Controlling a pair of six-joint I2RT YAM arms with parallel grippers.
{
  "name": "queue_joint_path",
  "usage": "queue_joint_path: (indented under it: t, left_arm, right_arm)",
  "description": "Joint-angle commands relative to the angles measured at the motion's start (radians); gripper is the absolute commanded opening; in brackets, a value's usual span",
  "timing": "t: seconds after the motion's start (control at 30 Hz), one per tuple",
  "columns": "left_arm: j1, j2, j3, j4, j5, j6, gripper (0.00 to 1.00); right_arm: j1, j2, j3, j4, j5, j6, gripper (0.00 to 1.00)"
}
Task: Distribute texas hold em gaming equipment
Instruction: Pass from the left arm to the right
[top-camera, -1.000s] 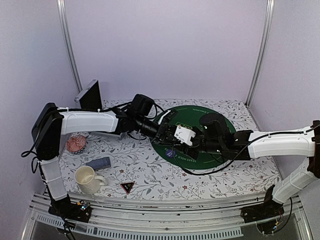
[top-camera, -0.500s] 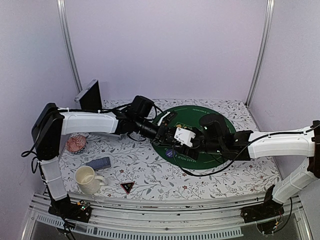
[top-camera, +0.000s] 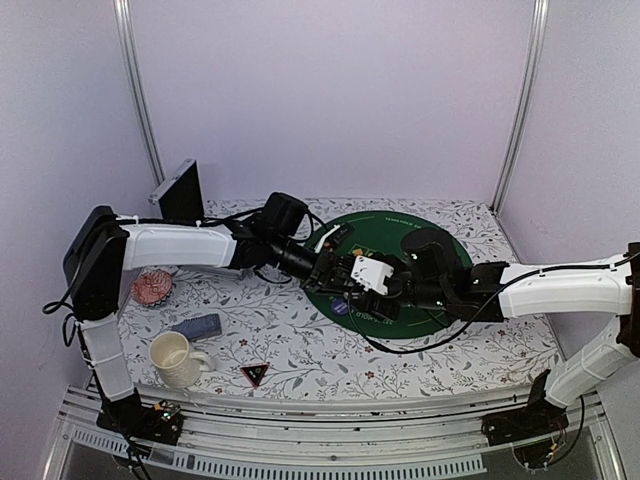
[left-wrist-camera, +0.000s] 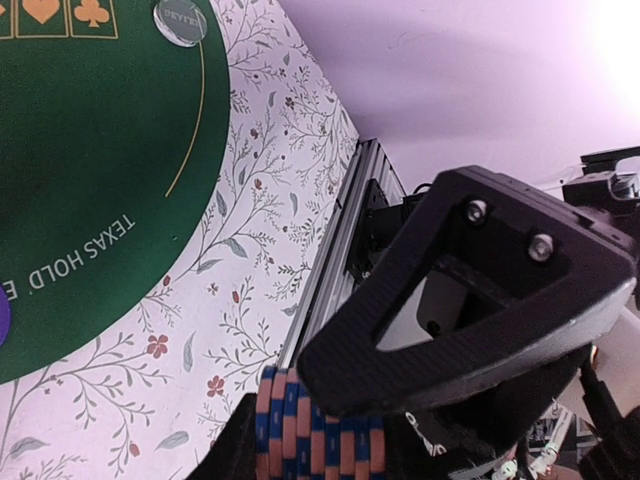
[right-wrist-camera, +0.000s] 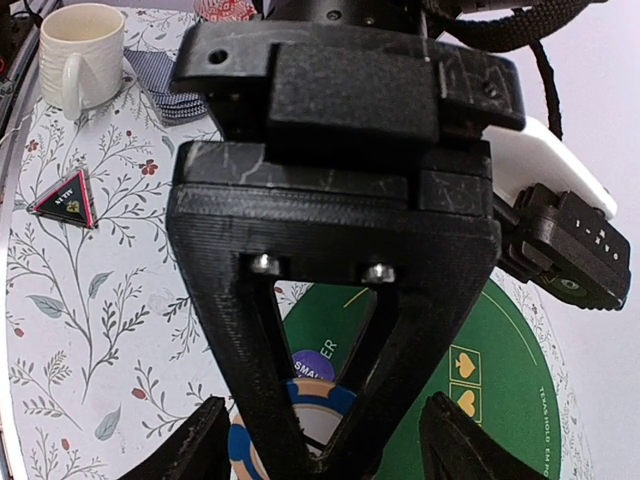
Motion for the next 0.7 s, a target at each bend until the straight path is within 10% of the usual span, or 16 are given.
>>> queue_joint_path:
  t: [0.0,0.27,0.67]
  left_arm:
    - [0.009,-0.026,-0.01,0.004,0.015,-0.001,0.0]
    - [0.009,-0.025,-0.008,0.005,0.014,-0.001,0.0]
    - [0.011,-0.026,-0.009,0.006,0.014,-0.001,0.0]
  right_arm:
    - [-0.003,-0.024,-0.011,-0.009,-0.005,-0.01,0.69]
    - [-0.004,0.012,0.011,-0.014,-0.007,-0.011,0.51]
    - [-0.003,0.02,0.003,-0.016,-0.004,-0.006,0.55]
